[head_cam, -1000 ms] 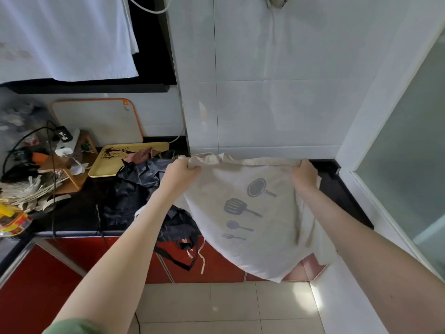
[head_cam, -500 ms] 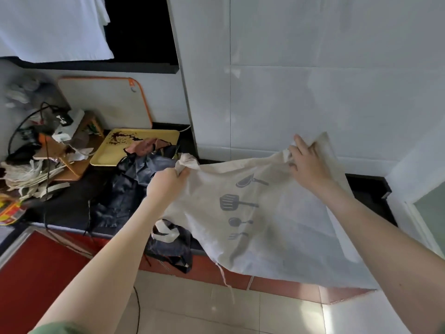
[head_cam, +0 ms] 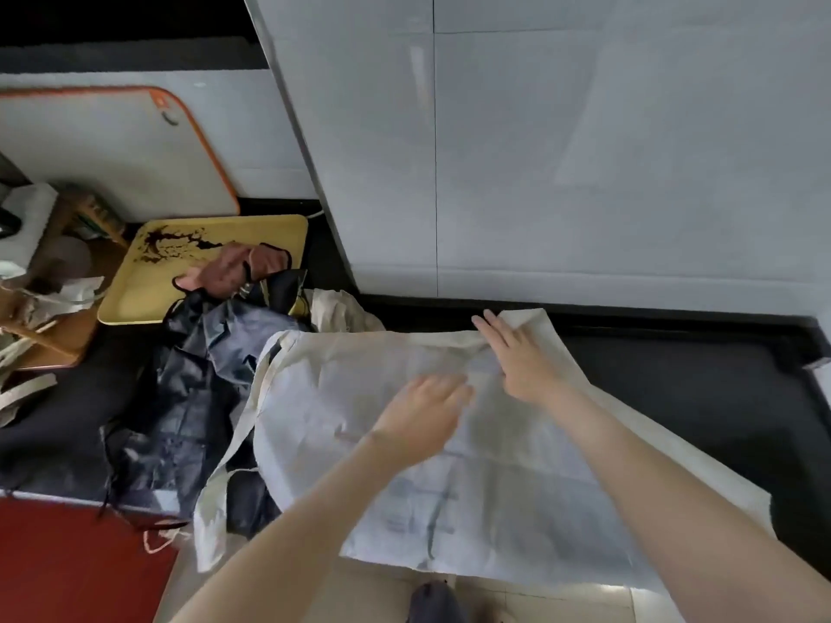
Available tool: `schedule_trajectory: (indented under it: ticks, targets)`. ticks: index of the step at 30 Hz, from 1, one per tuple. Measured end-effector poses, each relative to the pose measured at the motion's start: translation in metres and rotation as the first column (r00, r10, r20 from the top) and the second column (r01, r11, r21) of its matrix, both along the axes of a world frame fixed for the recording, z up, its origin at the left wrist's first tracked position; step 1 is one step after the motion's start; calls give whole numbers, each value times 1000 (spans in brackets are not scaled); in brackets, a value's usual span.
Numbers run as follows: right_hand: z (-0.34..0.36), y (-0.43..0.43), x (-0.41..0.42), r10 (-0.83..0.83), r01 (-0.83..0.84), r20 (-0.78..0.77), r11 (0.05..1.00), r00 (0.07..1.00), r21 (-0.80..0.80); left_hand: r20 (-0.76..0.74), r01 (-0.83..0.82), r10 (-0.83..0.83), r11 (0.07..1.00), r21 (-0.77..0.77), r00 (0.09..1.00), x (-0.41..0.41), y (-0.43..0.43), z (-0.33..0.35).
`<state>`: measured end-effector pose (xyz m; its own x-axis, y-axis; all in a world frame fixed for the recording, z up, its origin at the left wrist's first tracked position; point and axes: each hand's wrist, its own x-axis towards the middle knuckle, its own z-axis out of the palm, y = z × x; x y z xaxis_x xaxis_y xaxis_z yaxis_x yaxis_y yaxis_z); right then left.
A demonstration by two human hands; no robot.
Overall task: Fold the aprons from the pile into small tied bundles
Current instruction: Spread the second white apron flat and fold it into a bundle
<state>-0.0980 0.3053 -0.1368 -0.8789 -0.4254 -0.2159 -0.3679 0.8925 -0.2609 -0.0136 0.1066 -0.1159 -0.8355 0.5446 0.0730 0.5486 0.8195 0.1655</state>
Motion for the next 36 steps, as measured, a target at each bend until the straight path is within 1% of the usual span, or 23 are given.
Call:
schedule_trajectory:
  ticks: [1,2,3,5,7,9,12,13,15,17,19,21,23,24,25,26,27,28,29,30,32,34,36]
  targets:
    - [-5,-2,-4,-10,10,-6,1000,1000,-19,112,83,-75,994,-70,991,-6,11,-18]
    - [-8,-3,-4,-28,27,-9,998,1000,-56,205,96,-68,987,-128,976,-11,15,-33]
    - [-13,-1,-3,-64,62,-21,995,998,-83,278,81,-31,982,-169,960,-22,16,-50]
    - [-23,11,5,-167,160,-56,981,984,-114,355,22,69,970,-244,932,-36,12,-74]
    - [-31,28,21,-267,264,-49,962,962,-67,338,-14,104,966,-258,935,-40,9,-86]
    - [-38,45,38,-382,382,14,924,924,-12,333,-45,123,972,-232,935,-42,10,-89]
    - [-44,63,49,-548,550,75,835,833,1,359,-88,171,968,-236,918,-44,11,-92]
    - [-43,70,50,-597,596,89,802,798,32,367,-87,177,965,-249,913,-46,14,-91]
    - [-40,79,47,-642,631,107,766,759,121,397,-116,220,956,-268,891,-51,12,-89]
    - [-35,86,40,-624,600,130,779,771,182,437,-172,290,941,-290,851,-58,3,-86]
    - [-33,87,32,-582,552,200,813,788,189,464,-230,358,922,-310,810,-63,-4,-79]
    - [-33,85,26,-557,532,253,831,791,166,415,-262,402,898,-354,817,-71,-3,-66]
    - [-31,82,24,-532,523,293,845,795,114,331,-294,396,901,-318,857,-78,4,-51]
    - [-31,81,26,-524,527,318,845,790,84,240,-289,355,919,-270,904,-81,8,-44]
    - [-30,83,28,-518,532,339,845,785,58,116,-268,298,938,-219,948,-85,10,-40]
    - [-30,86,33,-512,538,364,842,778,36,-23,-238,238,952,-191,971,-90,11,-40]
    - [-29,90,37,-503,545,396,839,768,9,-154,-211,184,959,-187,971,-95,11,-42]
    - [-30,96,42,-491,550,428,835,759,-16,-219,-214,169,956,-200,961,-100,10,-43]
    - [-28,102,45,-480,545,454,838,751,-16,-219,-231,183,948,-219,958,-104,10,-42]
    - [-25,106,48,-466,527,470,850,749,3,-179,-247,206,937,-249,962,-109,11,-40]
    - [-19,113,52,-448,485,469,873,761,48,-59,-244,238,920,-306,970,-115,16,-38]
    - [-16,116,56,-474,487,433,869,767,89,65,-170,204,922,-347,977,-116,25,-37]
    - [-14,121,63,-526,522,405,843,748,131,76,-134,166,939,-318,983,-115,31,-39]
